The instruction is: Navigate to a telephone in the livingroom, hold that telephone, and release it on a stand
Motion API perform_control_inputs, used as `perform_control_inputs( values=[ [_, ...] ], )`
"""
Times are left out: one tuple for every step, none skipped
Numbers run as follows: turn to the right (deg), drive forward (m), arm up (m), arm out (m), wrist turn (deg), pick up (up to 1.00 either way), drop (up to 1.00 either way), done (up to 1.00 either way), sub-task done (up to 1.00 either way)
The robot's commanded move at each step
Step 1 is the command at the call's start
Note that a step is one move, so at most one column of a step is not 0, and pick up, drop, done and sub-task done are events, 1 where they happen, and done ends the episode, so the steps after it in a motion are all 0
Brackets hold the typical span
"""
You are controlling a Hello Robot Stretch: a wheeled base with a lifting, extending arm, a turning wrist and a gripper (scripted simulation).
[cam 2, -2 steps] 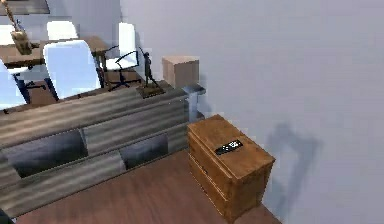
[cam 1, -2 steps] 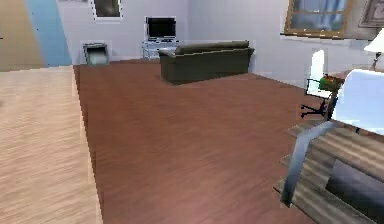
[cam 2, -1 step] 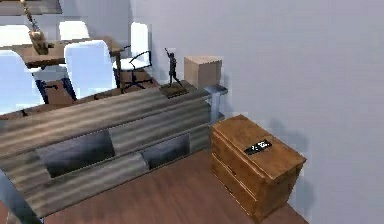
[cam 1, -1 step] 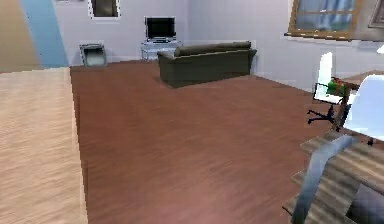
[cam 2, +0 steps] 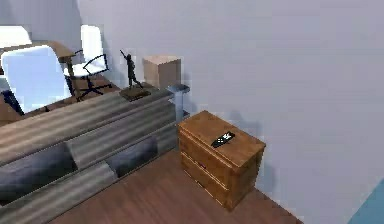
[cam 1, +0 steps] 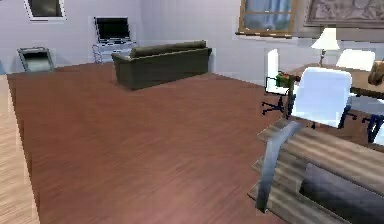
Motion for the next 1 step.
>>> perform_control_inputs(
  values=[
    [0.0, 1.0, 0.0, 0.0, 0.0, 0.0, 0.0, 0.0, 0.0]
  ],
)
